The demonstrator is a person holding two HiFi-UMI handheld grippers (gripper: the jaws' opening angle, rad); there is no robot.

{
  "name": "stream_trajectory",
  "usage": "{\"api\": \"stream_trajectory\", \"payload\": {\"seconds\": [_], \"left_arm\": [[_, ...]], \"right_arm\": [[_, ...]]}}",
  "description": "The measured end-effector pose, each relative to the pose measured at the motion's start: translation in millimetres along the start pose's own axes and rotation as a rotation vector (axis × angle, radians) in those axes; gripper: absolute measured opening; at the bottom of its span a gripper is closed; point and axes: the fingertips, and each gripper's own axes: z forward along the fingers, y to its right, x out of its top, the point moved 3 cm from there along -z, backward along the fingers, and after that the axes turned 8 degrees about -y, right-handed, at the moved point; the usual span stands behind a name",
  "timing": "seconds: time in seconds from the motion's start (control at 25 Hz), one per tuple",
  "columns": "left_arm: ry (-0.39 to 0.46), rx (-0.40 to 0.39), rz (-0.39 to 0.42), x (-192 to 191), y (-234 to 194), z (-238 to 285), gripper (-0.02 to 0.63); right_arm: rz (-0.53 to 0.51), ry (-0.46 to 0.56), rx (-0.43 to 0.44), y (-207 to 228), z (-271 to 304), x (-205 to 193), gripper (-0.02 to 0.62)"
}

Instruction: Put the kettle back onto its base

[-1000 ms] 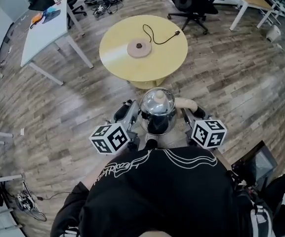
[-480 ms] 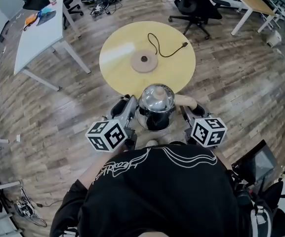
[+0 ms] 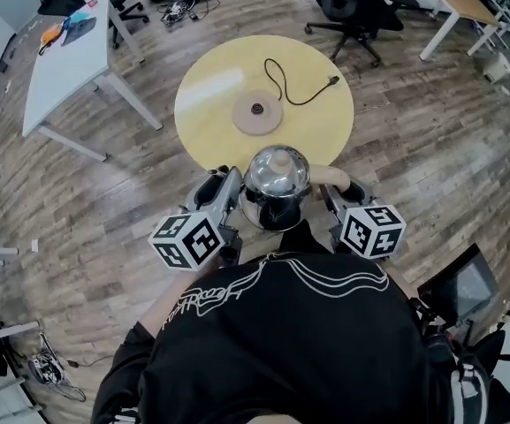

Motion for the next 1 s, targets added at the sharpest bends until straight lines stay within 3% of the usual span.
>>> {"api": "stream_trajectory", "payload": {"seconds": [0.52,0.84,1.0], "left_arm": [[0.023,0.111,-0.079,28,-41,50,0.106],[0.097,0.156,-0.07,52,-60,64,0.106],[0.131,0.172,-0.049,83,-69,84,0.106]], "right_arm": [[-0.057,-0.097,0.097,33,81,46,0.114],[-0.131,-0.069,0.162,39,121,79,0.114],[-0.159,-0.045,0.187,46,146,113,0.114]]}}
